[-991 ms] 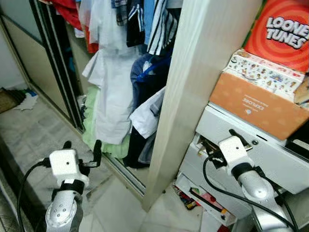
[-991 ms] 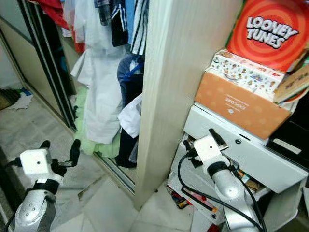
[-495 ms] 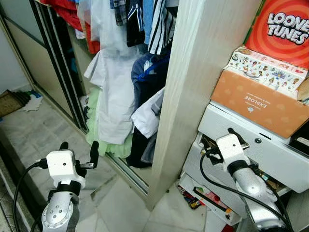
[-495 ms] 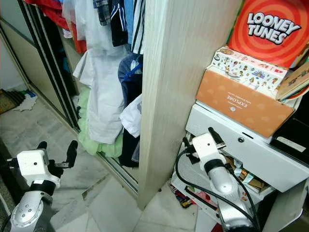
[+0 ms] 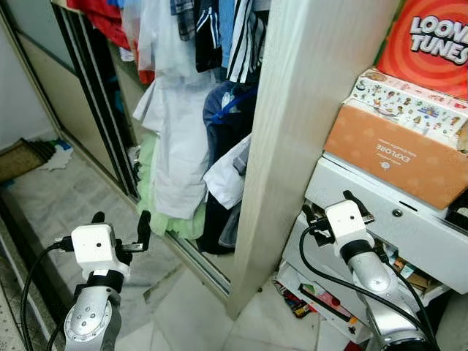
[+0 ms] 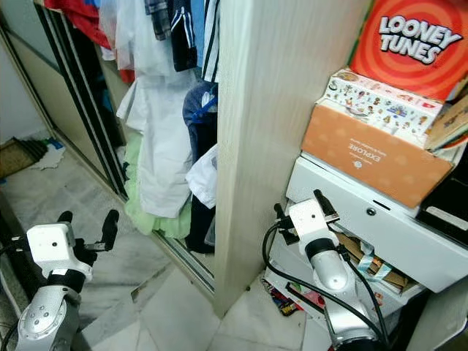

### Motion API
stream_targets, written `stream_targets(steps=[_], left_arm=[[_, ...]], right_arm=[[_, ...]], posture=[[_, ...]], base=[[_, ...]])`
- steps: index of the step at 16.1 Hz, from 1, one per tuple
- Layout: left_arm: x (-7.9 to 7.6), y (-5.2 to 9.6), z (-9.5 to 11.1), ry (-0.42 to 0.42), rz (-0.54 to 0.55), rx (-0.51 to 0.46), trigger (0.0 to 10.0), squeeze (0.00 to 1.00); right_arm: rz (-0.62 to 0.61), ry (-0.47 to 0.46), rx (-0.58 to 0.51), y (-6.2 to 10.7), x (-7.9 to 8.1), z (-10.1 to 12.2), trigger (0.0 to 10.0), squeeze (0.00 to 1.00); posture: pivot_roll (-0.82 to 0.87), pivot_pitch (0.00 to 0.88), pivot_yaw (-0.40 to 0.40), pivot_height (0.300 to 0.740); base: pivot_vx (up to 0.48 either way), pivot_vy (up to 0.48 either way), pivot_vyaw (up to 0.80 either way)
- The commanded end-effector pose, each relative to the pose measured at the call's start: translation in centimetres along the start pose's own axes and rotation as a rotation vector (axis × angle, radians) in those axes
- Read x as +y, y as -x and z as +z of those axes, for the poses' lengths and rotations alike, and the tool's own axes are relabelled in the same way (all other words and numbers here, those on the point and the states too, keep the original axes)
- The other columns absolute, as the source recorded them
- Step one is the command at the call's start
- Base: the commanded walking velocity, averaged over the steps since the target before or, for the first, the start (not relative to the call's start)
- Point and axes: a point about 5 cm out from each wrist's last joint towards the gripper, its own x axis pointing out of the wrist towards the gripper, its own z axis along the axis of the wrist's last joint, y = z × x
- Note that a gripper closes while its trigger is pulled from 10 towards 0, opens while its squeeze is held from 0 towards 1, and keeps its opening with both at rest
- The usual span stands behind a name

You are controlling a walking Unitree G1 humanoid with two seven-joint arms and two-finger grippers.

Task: Clean up the room

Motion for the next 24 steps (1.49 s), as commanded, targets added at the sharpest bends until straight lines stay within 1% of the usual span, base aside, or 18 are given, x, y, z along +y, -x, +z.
stream_targets(steps=[1, 8, 10, 14, 20, 21, 23, 24], left_arm=[[-0.1, -0.1, 0.0, -0.003, -0.011, 0.01, 10.0, 0.0], [-0.2, -0.1, -0.1, -0.003, -0.015, 0.014, 10.0, 0.0], [-0.2, -0.1, -0.1, -0.004, -0.02, 0.015, 10.0, 0.0], [-0.2, -0.4, 0.2, -0.007, -0.029, 0.01, 10.0, 0.0], [-0.7, 0.1, -0.1, -0.001, -0.043, 0.023, 10.0, 0.0], [-0.8, 0.1, -0.1, -0.003, -0.047, 0.025, 10.0, 0.0], [-0.9, 0.0, -0.2, -0.01, -0.059, 0.031, 10.0, 0.0], [-0.8, 0.1, 0.1, -0.009, -0.056, 0.024, 10.0, 0.0]], right_arm=[[-0.013, 0.001, -0.002, 0.1, -0.3, -0.1, 10.0, 0.0], [-0.02, -0.013, 0.001, 0.4, -0.4, -0.2, 10.0, 0.0], [-0.022, 0.001, -0.001, 0.4, -0.3, -0.2, 10.0, 0.0], [-0.028, -0.009, -0.006, 0.7, -0.2, 0.0, 10.0, 0.0], [-0.034, -0.007, 0.014, 1.8, -0.2, -0.6, 10.0, 0.0], [-0.037, -0.018, 0.022, 2.0, -0.1, -0.7, 10.0, 0.0], [-0.081, -0.112, 0.027, 2.4, -0.4, -0.6, 10.0, 0.0], [-0.146, -0.168, 0.016, 3.0, -1.2, -0.1, 10.0, 0.0]], posture=[[-0.11, 0.0, -0.009, 0.74], [-0.11, 0.0, -0.006, 0.74], [-0.11, 0.0, -0.002, 0.74], [-0.12, 0.0, 0.01, 0.74], [-0.14, 0.0, 0.016, 0.74], [-0.14, 0.0, 0.016, 0.74], [-0.14, 0.0, 0.02, 0.74], [-0.15, 0.0, 0.024, 0.74]], base=[[0.0, 0.0, 0.0], [0.0, 0.0, 0.0], [0.0, 0.0, 0.0], [0.0, 0.0, 0.8], [0.0, 0.0, 0.77], [0.0, 0.0, 0.0], [0.0, 0.0, 0.0], [0.0, 0.0, 0.0]])
